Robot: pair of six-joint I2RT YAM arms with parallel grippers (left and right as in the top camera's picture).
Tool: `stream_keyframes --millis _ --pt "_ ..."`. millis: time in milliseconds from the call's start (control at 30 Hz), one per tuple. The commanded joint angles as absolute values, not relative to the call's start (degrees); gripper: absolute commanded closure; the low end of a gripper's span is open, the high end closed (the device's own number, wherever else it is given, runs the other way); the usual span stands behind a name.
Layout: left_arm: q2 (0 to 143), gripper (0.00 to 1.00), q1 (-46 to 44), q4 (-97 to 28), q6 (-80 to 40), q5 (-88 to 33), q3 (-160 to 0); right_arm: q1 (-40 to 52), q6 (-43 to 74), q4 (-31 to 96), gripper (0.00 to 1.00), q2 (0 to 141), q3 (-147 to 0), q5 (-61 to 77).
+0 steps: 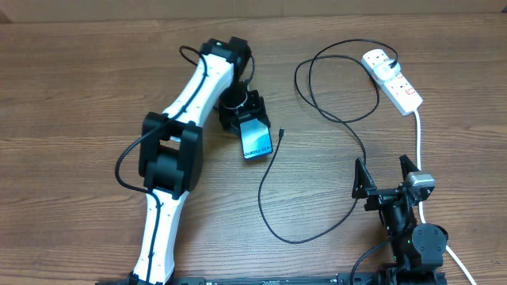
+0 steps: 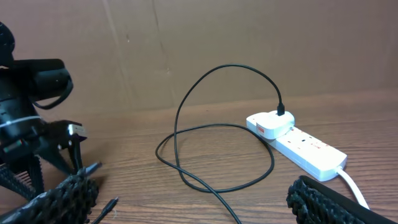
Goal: Plug charger to phone and switch on socket
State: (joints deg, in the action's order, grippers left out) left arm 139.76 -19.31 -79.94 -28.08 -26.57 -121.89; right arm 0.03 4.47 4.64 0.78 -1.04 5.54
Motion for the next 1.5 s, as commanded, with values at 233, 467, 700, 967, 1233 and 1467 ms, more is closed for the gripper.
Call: stream_keyframes --millis 233,467,700,967,1233,1467 --pt "139.9 0.38 -11.4 -80.1 -25.7 -69.2 -123.6 0.0 4.2 4.4 0.0 0.2 -0.5 5.1" --pt "139.9 0.38 -9.2 -78.8 -26.0 -84.4 -123.6 0.0 4.2 4.4 0.0 0.2 -0.5 5.1" --pt "139.9 0.38 -8.4 -78.9 -25.9 -90.1 -123.6 0.0 4.2 4.4 0.0 0.2 -0.5 5.1" --pt "139.9 0.38 -8.3 -78.9 -25.9 -90.3 -123.6 0.0 4.2 4.4 0.0 0.2 -0.5 5.1" --pt "139.9 0.38 -8.3 -78.8 -25.9 -89.7 -123.6 0.0 4.2 4.4 0.0 0.2 -0.5 5.1" --pt "139.9 0.39 -8.3 -78.8 -25.7 -87.9 -123.6 0.0 4.2 4.4 0.0 0.2 -0.5 5.1"
